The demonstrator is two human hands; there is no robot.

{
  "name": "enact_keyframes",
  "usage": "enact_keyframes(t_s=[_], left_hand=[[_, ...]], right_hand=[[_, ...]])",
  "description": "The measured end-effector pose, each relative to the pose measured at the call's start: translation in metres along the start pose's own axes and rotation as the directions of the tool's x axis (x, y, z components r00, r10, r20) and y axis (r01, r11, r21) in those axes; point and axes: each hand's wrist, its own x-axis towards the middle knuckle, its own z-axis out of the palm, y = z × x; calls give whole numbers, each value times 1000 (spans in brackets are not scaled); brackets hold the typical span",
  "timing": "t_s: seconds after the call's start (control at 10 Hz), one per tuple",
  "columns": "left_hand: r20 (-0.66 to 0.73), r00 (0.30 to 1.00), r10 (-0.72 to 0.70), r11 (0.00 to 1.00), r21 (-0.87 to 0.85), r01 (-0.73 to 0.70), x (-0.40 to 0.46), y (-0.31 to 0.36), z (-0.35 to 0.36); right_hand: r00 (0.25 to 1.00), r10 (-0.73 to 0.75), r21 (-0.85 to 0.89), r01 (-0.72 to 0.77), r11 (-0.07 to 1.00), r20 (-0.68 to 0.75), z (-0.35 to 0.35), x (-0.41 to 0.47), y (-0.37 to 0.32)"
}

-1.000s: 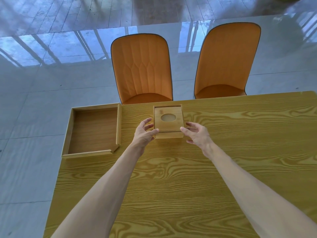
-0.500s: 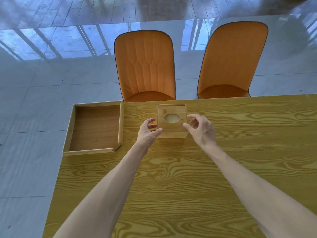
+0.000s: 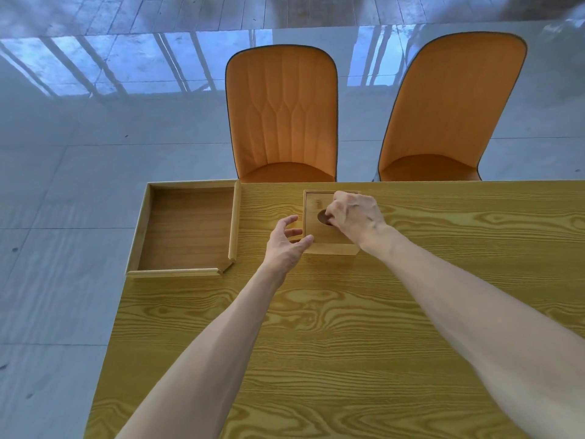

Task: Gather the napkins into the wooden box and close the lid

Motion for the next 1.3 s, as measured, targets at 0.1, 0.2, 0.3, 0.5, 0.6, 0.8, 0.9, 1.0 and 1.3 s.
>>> enact_keyframes(t_s=[0.1,0.2,0.3,0.5,0.6,0.8,0.9,1.0,1.3], left_hand=[[0,1000,-5,1000,-5,5,0,0,1],[-3,1000,-11,1000,-6,11,0,0,1],[-8,1000,-13,1000,-7,13,0,-1,2],[-24,1000,-13,1000,0,13,-3,1,5],[-29,999,-26,1000,-15,26,-4,3,8],[-39,999,-36,999,-3,36,-6,6,8],[-41,999,-35,999,-5,35,-6,7,9],[-36,999,-39,999,-8,39,-5,7,10],[74,994,-79,987,147,67,-1,18,2]], right_hand=[[998,-52,-62,54,997,32,1,1,-2],[994,-87,-95,93,991,61,-4,1,-3],[988,-130,-121,139,983,80,-5,2,-2],[993,-114,91,117,989,-35,-10,-8,7],[985,-139,119,150,981,-102,-11,-13,12],[976,-140,130,162,978,-164,-6,-24,15],[974,-136,131,161,978,-183,-3,-27,18],[970,-135,125,162,979,-200,-1,-31,19],[980,-1,219,46,975,-201,-19,-32,23]])
